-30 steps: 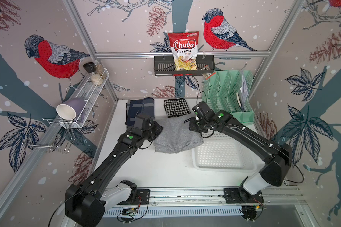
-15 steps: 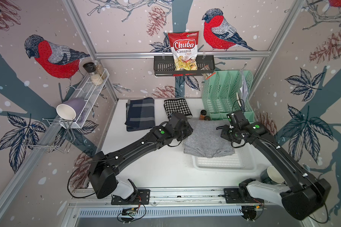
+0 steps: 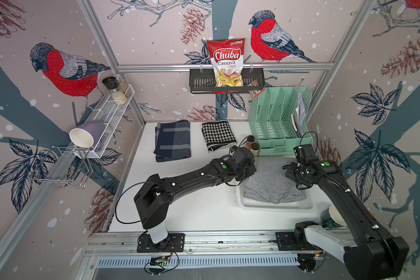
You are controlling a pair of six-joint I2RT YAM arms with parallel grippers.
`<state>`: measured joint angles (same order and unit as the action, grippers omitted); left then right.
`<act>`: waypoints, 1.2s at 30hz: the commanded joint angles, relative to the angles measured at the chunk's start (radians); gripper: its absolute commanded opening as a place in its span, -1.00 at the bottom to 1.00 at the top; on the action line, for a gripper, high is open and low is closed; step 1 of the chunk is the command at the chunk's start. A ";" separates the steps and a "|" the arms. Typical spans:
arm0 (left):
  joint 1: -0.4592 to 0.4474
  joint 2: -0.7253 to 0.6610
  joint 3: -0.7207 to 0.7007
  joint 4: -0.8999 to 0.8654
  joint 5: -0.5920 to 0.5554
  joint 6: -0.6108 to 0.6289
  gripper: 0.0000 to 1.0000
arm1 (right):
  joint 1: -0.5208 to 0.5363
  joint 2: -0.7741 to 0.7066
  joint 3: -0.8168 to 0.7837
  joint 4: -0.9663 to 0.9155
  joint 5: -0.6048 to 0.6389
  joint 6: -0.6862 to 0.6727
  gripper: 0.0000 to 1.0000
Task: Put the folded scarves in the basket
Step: Place the scarf in the basket.
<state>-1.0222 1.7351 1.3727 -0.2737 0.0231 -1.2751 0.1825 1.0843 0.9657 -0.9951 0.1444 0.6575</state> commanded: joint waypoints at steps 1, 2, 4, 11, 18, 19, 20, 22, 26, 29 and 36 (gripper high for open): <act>-0.015 0.028 0.024 0.010 -0.016 0.003 -1.00 | -0.029 0.002 -0.039 0.062 0.018 -0.013 -1.00; -0.016 0.038 0.027 0.000 -0.021 0.006 -1.00 | -0.032 0.006 -0.051 0.075 0.019 -0.017 -1.00; -0.016 0.056 0.029 -0.006 -0.027 0.012 -1.00 | -0.038 0.015 -0.076 0.098 0.020 -0.024 -1.00; -0.017 0.120 0.020 -0.034 -0.058 0.022 -1.00 | -0.042 0.066 -0.112 0.155 -0.029 -0.010 -1.00; -0.016 0.182 0.023 -0.083 -0.106 0.038 -1.00 | -0.046 0.099 -0.187 0.216 -0.041 0.020 -1.00; -0.016 0.189 0.025 -0.092 -0.111 0.042 -1.00 | -0.046 0.101 -0.193 0.220 -0.035 0.025 -1.00; -0.017 0.194 0.024 -0.100 -0.116 0.041 -1.00 | -0.046 0.103 -0.197 0.223 -0.032 0.029 -1.00; -0.016 0.198 0.013 -0.107 -0.125 0.039 -1.00 | -0.046 0.104 -0.199 0.229 -0.023 0.039 -1.00; -0.016 0.204 0.009 -0.136 -0.160 0.039 -1.00 | -0.048 0.123 -0.208 0.239 -0.021 0.050 -1.00; -0.016 0.204 0.007 -0.160 -0.182 0.042 -1.00 | -0.048 0.132 -0.222 0.242 -0.008 0.068 -1.00; -0.022 0.186 0.000 -0.208 -0.220 0.034 -1.00 | -0.046 0.118 -0.216 0.230 0.025 0.110 -0.94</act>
<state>-1.0420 1.9282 1.3804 -0.3706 -0.1448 -1.2484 0.1364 1.2118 0.7444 -0.7635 0.1181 0.7357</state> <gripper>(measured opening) 0.103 0.108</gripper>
